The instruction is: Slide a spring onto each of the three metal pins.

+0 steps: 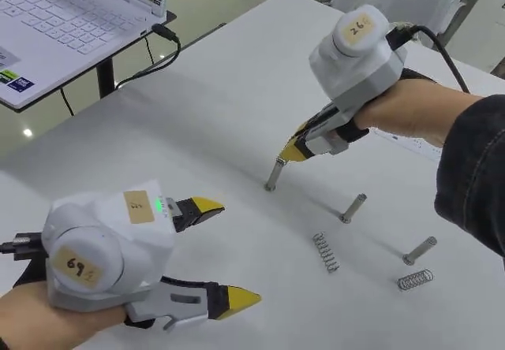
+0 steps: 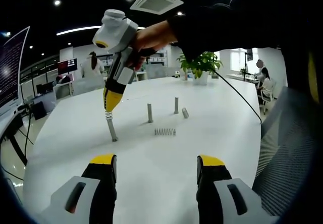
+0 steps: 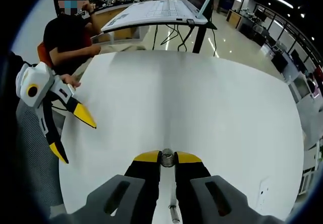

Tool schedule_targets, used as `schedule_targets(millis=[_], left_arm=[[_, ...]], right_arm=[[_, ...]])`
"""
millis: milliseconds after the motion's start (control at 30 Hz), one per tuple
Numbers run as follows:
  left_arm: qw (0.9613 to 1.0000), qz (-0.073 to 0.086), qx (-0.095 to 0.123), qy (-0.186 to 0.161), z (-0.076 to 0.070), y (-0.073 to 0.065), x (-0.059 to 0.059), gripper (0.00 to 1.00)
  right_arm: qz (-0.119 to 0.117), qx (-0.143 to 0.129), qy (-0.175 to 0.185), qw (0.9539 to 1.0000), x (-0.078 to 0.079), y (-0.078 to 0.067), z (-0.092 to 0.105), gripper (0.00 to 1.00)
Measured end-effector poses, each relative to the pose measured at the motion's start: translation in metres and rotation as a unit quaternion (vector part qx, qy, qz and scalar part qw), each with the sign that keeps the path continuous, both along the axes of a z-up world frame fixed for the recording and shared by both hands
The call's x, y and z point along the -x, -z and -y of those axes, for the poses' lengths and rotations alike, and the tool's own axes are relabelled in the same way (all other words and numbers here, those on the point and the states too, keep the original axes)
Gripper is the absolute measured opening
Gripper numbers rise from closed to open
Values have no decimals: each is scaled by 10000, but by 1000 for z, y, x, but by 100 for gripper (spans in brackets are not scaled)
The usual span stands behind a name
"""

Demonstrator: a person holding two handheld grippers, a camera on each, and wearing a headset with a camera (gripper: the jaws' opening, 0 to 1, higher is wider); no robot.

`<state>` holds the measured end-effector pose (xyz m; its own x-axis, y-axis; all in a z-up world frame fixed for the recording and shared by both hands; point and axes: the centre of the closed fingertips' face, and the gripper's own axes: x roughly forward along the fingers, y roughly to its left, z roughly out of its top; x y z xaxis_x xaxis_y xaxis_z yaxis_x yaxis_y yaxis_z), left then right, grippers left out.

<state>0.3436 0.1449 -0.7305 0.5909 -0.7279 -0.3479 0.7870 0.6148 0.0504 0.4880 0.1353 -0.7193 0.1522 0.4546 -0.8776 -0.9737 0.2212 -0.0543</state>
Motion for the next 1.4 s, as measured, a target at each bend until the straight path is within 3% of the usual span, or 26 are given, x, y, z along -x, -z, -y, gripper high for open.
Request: schedule_targets(millis=[967, 1400], left_arm=[[9999, -98, 19, -28, -4, 7, 3, 59], [9999, -98, 25, -39, -5, 6, 3, 58]], right_arm=[[-168, 392, -24, 9991, 3, 37, -7, 8], [-239, 677, 0, 9974, 7, 54, 4, 8]])
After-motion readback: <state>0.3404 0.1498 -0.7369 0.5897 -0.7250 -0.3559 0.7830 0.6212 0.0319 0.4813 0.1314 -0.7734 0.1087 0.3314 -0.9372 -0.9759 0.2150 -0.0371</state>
